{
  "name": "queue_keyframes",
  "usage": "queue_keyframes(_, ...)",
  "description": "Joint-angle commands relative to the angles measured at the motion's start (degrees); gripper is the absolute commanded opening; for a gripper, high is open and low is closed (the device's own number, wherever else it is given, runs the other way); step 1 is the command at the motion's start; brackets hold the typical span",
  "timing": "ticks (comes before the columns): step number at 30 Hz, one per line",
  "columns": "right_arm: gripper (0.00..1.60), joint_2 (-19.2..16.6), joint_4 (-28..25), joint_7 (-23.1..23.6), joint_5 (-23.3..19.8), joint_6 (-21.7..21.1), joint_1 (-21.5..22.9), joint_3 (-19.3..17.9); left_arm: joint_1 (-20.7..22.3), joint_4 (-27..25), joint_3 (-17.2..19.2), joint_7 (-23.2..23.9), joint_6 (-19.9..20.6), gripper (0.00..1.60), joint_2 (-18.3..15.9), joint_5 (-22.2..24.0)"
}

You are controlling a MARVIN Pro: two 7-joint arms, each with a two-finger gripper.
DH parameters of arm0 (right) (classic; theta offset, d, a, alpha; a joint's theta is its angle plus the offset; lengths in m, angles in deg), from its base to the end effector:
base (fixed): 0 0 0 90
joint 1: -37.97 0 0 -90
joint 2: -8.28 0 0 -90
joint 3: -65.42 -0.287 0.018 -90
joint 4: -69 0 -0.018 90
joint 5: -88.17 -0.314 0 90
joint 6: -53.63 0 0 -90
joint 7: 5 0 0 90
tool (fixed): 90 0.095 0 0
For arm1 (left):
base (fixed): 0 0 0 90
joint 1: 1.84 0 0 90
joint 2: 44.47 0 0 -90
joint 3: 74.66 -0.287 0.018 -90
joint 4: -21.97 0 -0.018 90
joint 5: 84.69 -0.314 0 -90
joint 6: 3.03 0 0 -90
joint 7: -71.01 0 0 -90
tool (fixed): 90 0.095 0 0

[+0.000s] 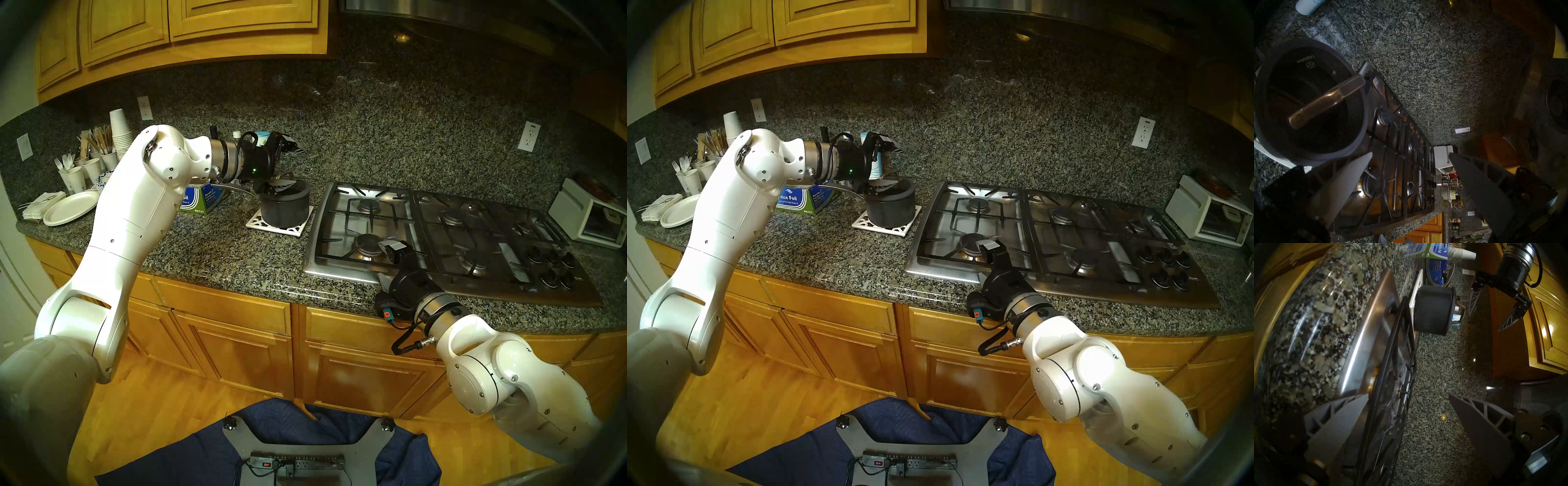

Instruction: Pick up the pot, put it on the stove, take off the pot lid

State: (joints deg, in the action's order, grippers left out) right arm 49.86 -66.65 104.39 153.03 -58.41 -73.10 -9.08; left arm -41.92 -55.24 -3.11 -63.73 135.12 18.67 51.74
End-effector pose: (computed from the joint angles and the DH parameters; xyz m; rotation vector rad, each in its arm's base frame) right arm 0.2783 0.0151 -0.1991 1.0510 1.6439 1.2064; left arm 0.5396 0.0053 -0.0396 1.8859 0.3338 0.6247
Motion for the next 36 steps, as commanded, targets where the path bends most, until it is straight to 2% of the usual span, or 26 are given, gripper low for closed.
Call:
queue_keyframes(1, 1.6, 0.1, -1.3, -0.7, 0.2, 0.0, 0.7, -0.6, 3.5, -0.1, 2.0, 0.5, 0.0, 1.6, -0.4, 1.0)
queue_keyframes(16, 1.6, 0.2, -1.3, -0.6, 0.3, 0.0, 0.8, -0.6, 5.5, 1.4, 3.3, -0.4, 0.1, 1.6, -1.6, 0.7)
queue_keyframes(27, 1.6, 0.2, -1.3, -0.6, 0.3, 0.1, 0.7, -0.6, 4.3, -1.3, 4.0, -2.1, -0.7, 1.6, -3.7, 0.6)
queue_keyframes(36, 1.6, 0.2, -1.3, -0.7, 0.3, 0.1, 0.7, -0.7, 2.3, -4.0, 4.9, -3.2, -3.0, 1.6, -5.5, -0.7)
